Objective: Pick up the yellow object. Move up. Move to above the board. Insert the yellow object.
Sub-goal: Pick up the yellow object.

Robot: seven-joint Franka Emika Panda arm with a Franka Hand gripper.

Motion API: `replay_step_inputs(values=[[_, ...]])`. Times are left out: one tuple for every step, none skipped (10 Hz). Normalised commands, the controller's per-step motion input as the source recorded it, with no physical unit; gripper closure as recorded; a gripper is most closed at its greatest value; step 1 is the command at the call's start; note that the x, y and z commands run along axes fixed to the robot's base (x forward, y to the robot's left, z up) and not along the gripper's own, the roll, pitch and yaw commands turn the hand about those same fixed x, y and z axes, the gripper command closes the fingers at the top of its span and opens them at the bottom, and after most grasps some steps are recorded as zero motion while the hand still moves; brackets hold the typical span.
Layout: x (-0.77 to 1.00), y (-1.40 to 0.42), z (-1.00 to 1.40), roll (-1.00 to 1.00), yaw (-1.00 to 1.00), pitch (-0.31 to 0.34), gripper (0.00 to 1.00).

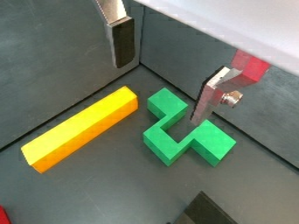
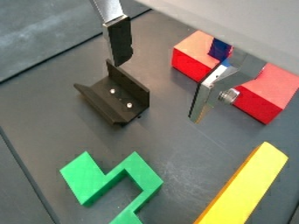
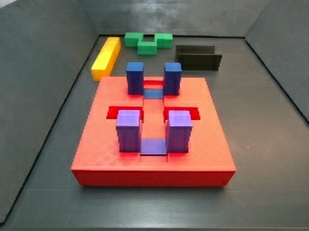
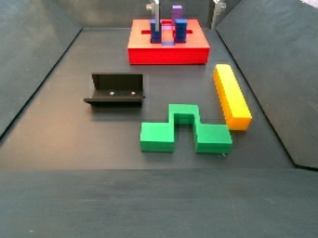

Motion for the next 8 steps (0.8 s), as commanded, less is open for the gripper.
replay_step_inputs(values=[[0.00,0.00,-0.03,0.00,0.00,0.000,0.00],[0.00,-0.15,-0.20,0.06,0.00,0.000,0.00],[0.00,-0.31,-0.21,0.20,0.00,0.000,0.00],[-0.03,-0.47,-0.20,0.26,0.01,-0.016,0.00],[-0.07,-0.47,-0.25,0.26,0.02,-0.034,0.00],[-0.08,-0.33,-0.33,0.28,0.00,-0.053,0.00],[-0.11,-0.20,-0.37,0.27,0.00,-0.053,0.00],[-0.18,-0.11,-0.43,0.20,0.00,-0.060,0.00]])
